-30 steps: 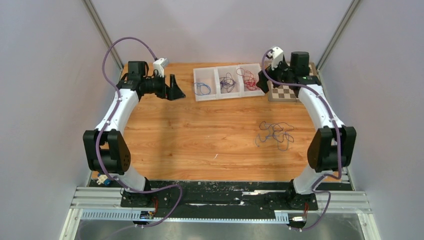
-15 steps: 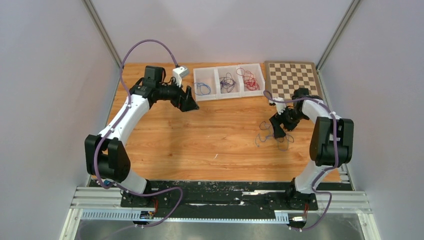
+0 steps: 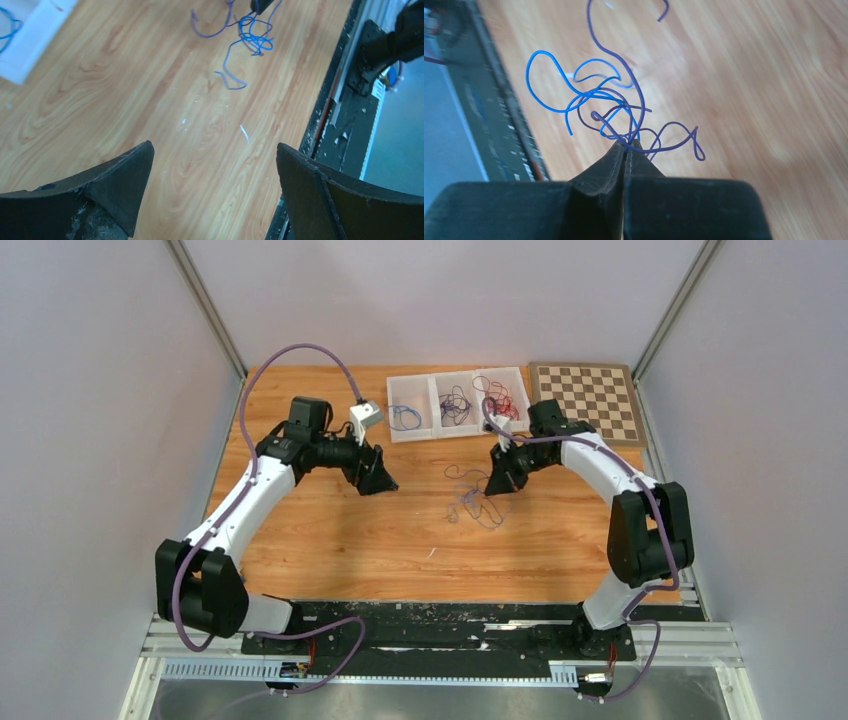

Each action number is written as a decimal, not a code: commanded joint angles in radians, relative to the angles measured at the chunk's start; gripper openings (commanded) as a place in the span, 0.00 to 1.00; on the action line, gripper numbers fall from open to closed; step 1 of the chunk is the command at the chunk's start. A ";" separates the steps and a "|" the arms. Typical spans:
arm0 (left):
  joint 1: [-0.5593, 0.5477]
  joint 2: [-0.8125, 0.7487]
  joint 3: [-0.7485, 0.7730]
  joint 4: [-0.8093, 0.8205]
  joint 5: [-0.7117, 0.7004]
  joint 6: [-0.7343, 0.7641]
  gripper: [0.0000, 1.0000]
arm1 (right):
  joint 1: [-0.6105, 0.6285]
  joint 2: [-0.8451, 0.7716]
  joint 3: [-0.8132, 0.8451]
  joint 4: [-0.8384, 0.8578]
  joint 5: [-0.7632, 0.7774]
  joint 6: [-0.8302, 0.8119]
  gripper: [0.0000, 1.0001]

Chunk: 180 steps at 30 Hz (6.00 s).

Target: Untangle the cables

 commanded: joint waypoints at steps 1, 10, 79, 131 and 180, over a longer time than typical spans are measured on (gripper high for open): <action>-0.070 -0.042 -0.055 0.061 0.042 0.076 1.00 | 0.114 -0.080 0.050 0.105 -0.157 0.203 0.00; -0.259 -0.001 -0.133 0.326 -0.014 -0.090 0.98 | 0.174 -0.096 0.111 0.145 -0.140 0.307 0.00; 0.025 -0.035 -0.129 -0.183 -0.149 0.441 0.00 | -0.367 -0.234 -0.119 0.148 0.225 0.021 0.00; 0.268 -0.042 -0.122 -0.311 -0.317 0.572 0.00 | -0.855 -0.046 0.073 0.086 0.213 -0.274 0.00; 0.122 -0.017 0.058 -0.163 -0.103 0.083 0.00 | -0.670 -0.156 0.125 -0.129 -0.124 -0.182 0.00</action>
